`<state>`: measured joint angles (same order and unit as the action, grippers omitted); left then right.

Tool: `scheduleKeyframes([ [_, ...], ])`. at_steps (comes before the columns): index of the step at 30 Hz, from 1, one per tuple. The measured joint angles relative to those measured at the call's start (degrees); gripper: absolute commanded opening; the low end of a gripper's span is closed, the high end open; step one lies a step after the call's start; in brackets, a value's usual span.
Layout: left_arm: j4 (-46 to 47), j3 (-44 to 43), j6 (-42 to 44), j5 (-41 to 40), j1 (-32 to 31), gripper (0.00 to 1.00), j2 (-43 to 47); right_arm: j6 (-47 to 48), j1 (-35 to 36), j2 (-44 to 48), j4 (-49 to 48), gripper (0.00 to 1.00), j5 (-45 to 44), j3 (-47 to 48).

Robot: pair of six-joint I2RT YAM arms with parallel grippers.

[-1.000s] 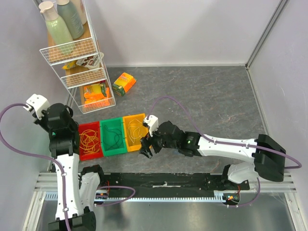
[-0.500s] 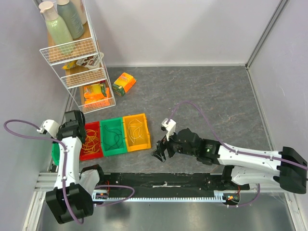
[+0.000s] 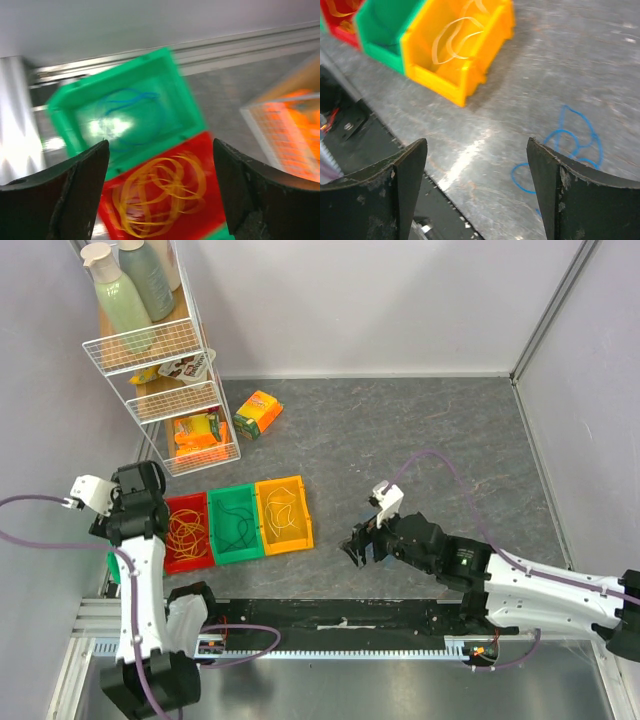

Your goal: Untangle the cables

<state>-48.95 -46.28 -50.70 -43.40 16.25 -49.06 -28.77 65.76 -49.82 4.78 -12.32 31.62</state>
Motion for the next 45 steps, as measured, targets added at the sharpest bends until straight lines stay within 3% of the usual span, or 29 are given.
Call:
scheduleKeyframes([
  [4, 8.9, -1.0, 4.2, 12.3, -1.5, 0.86, 7.3, -3.0, -3.6, 1.2, 5.7, 0.90, -7.6, 0.0],
  [7, 17.0, -1.2, 6.4, 25.1, -7.3, 0.86, 8.7, -5.6, -13.0, -0.7, 11.2, 0.87, -9.3, 0.2],
  [11, 31.1, -1.6, 12.1, 42.6, -26.4, 0.86, 0.4, -7.2, -24.2, -5.8, 15.5, 0.70, -4.3, 0.2],
  [14, 39.8, -1.6, 17.1, 51.0, -43.2, 0.84, -8.9, -8.2, -24.7, -6.6, 16.2, 0.66, 1.9, -0.2],
  [17, 47.2, 1.0, 19.6, 57.9, -53.9, 0.83, -15.0, -9.3, -24.6, -4.1, 14.6, 0.59, 6.6, -1.9],
  [21, 53.7, 4.1, 19.9, 60.3, -60.2, 0.83, -21.8, -10.4, -24.6, -1.3, 12.3, 0.48, 10.4, -3.7],
  [26, 57.3, 4.1, 16.9, 57.4, -64.0, 0.84, -31.6, -10.7, -24.6, -6.9, 8.6, 0.42, 15.6, -4.6],
  [32, 58.9, 1.2, 11.0, 55.5, -64.8, 0.81, -42.7, -11.6, -24.6, -7.9, 6.3, 0.10, 18.6, -8.7],
  [34, 59.4, -0.5, 9.1, 55.4, -64.8, 0.75, -46.5, -11.9, -24.6, -8.0, 5.8, 0.04, 19.2, -9.1],
  [38, 59.8, -3.8, 6.3, 55.5, -64.8, 0.42, -52.1, -12.3, -24.6, -7.7, 4.6, 0.00, 20.3, -9.6],
  [41, 60.1, -6.0, 5.7, 55.3, -64.8, 0.06, -54.1, -12.2, -24.6, -6.2, 5.2, 0.00, 20.5, -9.8],
  [45, 59.5, -6.4, 7.0, 52.4, -64.2, 0.02, -53.1, -11.1, -24.6, -2.4, 8.4, 0.04, 19.7, -9.6],
])
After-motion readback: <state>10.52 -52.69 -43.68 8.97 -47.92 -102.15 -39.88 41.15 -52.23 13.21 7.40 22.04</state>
